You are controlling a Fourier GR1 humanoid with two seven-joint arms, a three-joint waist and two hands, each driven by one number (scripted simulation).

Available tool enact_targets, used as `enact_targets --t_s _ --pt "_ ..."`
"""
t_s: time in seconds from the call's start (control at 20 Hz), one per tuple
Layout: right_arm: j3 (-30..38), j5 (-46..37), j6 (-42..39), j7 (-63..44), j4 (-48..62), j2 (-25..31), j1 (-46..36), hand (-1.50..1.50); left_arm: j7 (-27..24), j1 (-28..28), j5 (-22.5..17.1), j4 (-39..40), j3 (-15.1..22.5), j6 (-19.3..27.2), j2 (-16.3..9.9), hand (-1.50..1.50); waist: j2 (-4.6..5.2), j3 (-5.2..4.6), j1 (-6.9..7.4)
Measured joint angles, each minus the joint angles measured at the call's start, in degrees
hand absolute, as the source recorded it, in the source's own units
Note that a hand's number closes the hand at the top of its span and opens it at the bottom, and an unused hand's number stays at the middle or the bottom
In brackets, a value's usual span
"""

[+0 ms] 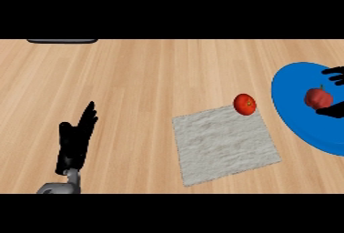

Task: Pick the bell pepper from the placemat and place it in the plate

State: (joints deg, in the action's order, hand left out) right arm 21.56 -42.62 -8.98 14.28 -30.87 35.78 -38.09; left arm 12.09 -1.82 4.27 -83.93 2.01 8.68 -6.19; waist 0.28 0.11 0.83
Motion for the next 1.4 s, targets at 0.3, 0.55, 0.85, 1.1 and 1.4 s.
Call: enact_targets --t_s 0.3,0.55,0.85,1.1,1.4 --pt "10.63 12.74 -2.97 7.11 -0.34 -0.97 -0.91 -1.50 0.46 0.00 -0.35 0.01 -1.10 -0.16 -0.80 0.00 -0.32 -0.01 -0.98" --pt "16.82 20.47 -10.36 9.98 2.36 2.86 0.39 -1.50 0.35 0.27 0.15 -0.24 -0.76 0.24 -0.28 0.00 -0.23 -0.04 -0.81" --pt "17.59 23.76 -13.83 16.46 6.65 4.43 2.94 -1.50 1.48 -0.49 -0.19 -0.85 -1.08 -0.79 -0.48 0.00 -0.08 -0.04 -0.29" --pt "16.23 25.38 -14.74 19.65 7.82 4.33 3.32 -1.50 1.19 -0.59 0.34 -0.45 -1.28 -0.69 -0.05 0.00 -0.08 -0.04 -0.20" --pt "14.20 26.10 -12.46 21.92 9.28 4.12 4.15 -1.50 0.64 0.23 0.21 -0.74 -1.66 -1.67 -0.07 0.00 -0.09 -0.05 -0.19"
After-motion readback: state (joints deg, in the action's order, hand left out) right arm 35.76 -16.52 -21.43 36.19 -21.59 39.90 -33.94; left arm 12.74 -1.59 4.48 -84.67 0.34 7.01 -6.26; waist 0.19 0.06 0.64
